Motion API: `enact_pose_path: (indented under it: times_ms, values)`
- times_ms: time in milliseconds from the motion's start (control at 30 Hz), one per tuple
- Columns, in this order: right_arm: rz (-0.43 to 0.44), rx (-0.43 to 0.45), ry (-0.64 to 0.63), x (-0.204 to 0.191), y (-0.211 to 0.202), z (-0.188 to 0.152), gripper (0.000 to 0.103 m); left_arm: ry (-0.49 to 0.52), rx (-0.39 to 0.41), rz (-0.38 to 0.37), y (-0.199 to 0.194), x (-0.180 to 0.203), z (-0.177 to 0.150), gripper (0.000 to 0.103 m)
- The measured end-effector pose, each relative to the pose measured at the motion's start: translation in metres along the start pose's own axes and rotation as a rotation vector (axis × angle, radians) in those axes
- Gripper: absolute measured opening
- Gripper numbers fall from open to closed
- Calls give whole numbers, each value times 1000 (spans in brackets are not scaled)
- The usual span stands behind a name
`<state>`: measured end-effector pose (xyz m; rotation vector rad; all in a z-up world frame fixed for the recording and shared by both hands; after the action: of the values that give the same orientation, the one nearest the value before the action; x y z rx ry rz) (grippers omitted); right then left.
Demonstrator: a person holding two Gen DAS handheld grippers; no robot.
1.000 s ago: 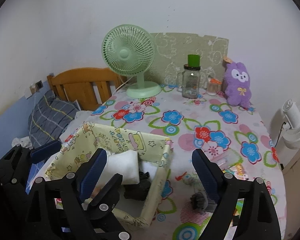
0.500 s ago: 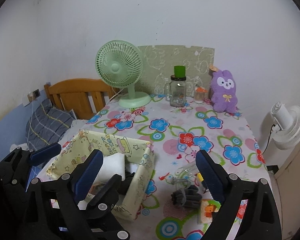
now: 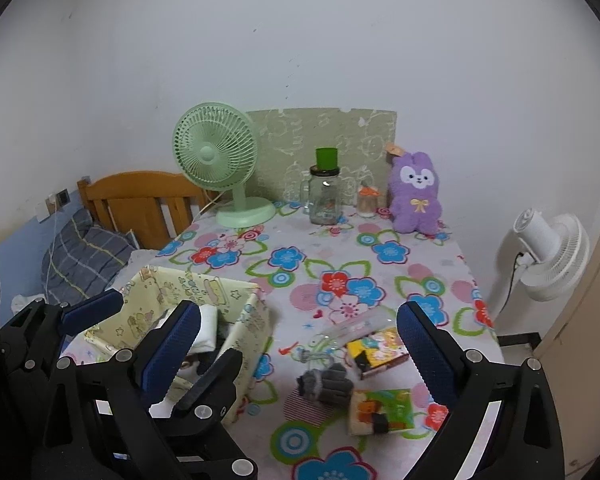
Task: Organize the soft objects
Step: 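Withdraw both open tools from the box toward the gray glove and green tissue pack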
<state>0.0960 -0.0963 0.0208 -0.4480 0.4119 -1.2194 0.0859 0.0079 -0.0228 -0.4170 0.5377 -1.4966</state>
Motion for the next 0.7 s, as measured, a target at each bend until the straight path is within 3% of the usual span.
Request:
enact_pose_path:
  times_ms: [700]
  values:
    - [-20,16,39,44,-29,-18,100,16,42,-49,-14,50,-9,101]
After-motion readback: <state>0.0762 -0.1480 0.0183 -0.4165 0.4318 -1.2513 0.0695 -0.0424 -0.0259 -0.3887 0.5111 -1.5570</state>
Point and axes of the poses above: each gripper's, at about its wrist camera, not at the fingertips, and y roughly the way its jaws point, x to its right, z to its top, the point moved 1 cm from there along y, roughly the way its jaws point, and after that the axes turned 2 degrees about y, right-handed, at the moved point
